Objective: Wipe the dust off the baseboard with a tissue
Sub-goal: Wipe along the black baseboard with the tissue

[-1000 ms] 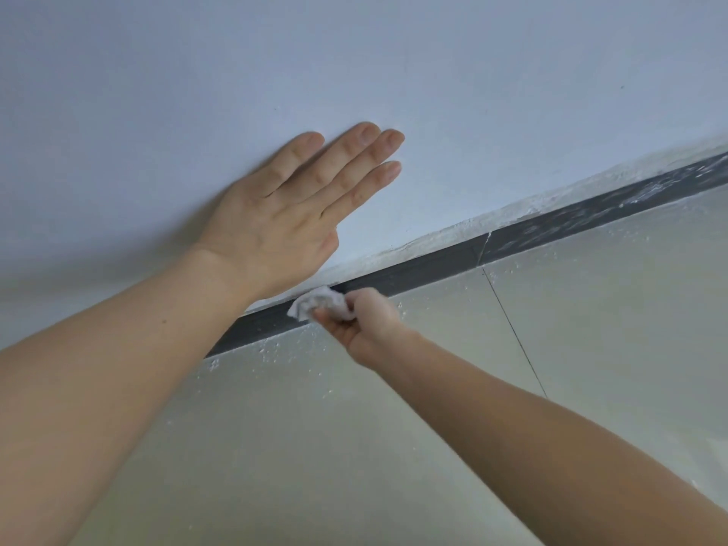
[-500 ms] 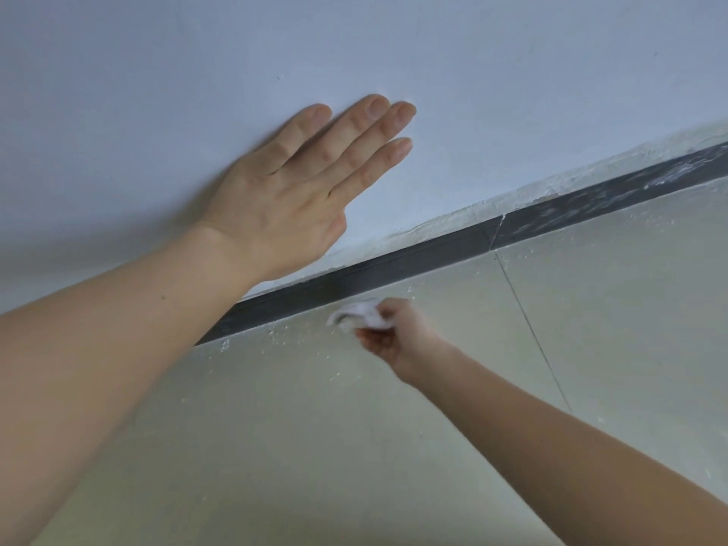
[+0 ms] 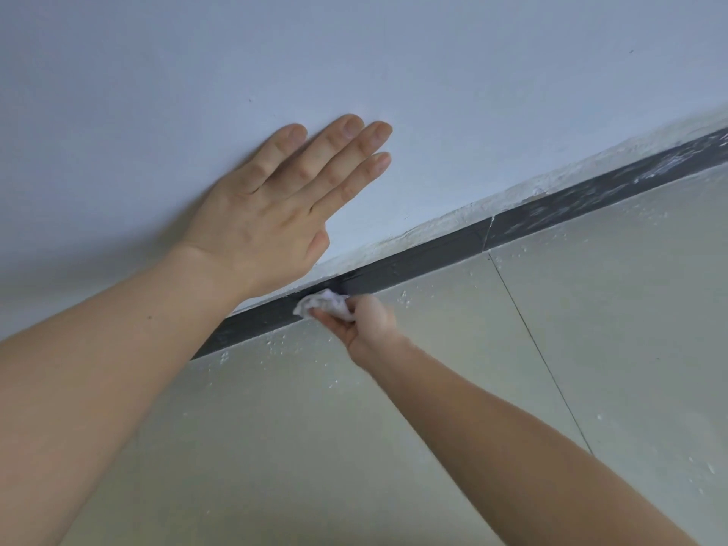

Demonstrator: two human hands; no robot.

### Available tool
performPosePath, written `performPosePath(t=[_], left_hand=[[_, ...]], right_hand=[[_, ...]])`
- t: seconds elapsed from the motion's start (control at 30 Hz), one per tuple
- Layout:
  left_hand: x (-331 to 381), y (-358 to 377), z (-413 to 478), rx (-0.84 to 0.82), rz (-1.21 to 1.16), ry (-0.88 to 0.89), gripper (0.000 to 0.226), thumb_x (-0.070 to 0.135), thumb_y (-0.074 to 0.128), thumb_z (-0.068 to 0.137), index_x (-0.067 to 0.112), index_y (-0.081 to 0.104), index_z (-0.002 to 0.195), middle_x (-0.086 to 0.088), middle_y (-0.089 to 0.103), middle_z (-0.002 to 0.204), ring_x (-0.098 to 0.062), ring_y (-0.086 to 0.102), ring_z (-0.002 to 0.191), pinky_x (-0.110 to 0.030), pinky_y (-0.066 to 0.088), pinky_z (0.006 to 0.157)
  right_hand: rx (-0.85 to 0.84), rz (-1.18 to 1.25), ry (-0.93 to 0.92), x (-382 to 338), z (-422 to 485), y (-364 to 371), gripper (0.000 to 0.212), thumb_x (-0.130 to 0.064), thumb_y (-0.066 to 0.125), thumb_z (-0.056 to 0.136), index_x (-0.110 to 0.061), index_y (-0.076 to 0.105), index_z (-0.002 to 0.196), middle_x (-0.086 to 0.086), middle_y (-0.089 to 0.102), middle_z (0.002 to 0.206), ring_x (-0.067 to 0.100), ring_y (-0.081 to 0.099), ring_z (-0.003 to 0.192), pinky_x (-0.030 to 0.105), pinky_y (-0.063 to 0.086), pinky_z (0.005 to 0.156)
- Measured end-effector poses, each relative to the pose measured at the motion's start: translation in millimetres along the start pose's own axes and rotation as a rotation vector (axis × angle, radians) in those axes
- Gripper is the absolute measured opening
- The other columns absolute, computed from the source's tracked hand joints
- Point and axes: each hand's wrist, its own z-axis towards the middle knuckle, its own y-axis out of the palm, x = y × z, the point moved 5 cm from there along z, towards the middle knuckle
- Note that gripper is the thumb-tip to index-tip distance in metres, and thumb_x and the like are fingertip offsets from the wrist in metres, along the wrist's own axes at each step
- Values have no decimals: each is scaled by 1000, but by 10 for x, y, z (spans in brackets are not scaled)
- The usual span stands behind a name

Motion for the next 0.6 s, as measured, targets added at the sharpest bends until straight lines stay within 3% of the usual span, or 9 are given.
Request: performPosePath(t=[0.07, 0.13, 0.2, 0.27, 0.33, 0.43, 0.53, 0.6], left_hand=[[-12, 13, 2, 6, 10, -9, 72, 30, 32, 92, 15, 4, 156, -7, -14, 159, -26, -16, 147, -38, -5, 116], [-9, 28, -1, 14, 8, -22, 71, 29, 32, 92, 15, 4, 156, -6, -14, 159, -25, -20, 146, -38, -6, 116], [-1, 40, 5, 23, 5, -30, 70, 29, 32, 93, 16, 5, 156, -5, -14, 159, -24, -21, 145, -37, -6, 116], [-9, 44, 15, 30, -3, -39, 69, 28, 32, 93, 16, 6, 156, -5, -13, 160, -22, -19, 146, -37, -5, 117], [-8, 50, 12, 40, -8, -43, 68, 29, 32, 93, 16, 8, 156, -5, -11, 160, -22, -16, 147, -37, -4, 117], [-2, 53, 8, 43, -20, -39, 68, 30, 32, 93, 17, 11, 156, -4, -6, 162, -22, -3, 148, -37, -2, 118], [12, 40, 0, 45, -36, -23, 68, 30, 33, 93, 17, 13, 156, -3, 1, 162, -21, 6, 145, -36, 1, 117], [7, 32, -1, 55, -64, -16, 67, 29, 34, 93, 17, 15, 156, -2, 6, 161, -20, 9, 145, -35, 3, 117]], right_hand=[[-66, -36, -121, -355, -171, -116, 22, 19, 46, 58, 13, 63, 70, 25, 65, 86, 31, 63, 79, 25, 59, 69], [-119, -47, -278, -762, -359, -294, 19, 8, 48, 52, 4, 66, 56, 17, 68, 68, 25, 62, 77, 20, 57, 68], [-7, 143, -407, -1172, -476, -638, 21, 6, 44, 55, 7, 60, 69, 17, 67, 67, 25, 63, 74, 21, 57, 65], [90, 369, -462, -1495, -572, -923, 24, 11, 36, 68, 10, 56, 81, 20, 65, 78, 24, 67, 64, 22, 58, 64], [181, 405, -458, -1625, -663, -1035, 32, 3, 30, 88, 7, 62, 85, 16, 66, 76, 20, 68, 53, 21, 58, 59], [295, 57, -331, -1394, -646, -932, 35, -8, 29, 93, 0, 61, 81, 12, 63, 66, 15, 60, 42, 19, 51, 44], [213, -235, -111, -837, -497, -698, 28, -7, 34, 91, -1, 60, 82, 11, 65, 57, 17, 60, 48, 21, 53, 45], [168, -280, -75, -742, -437, -548, 28, -2, 35, 91, 1, 61, 83, 11, 66, 59, 18, 61, 51, 22, 54, 47]])
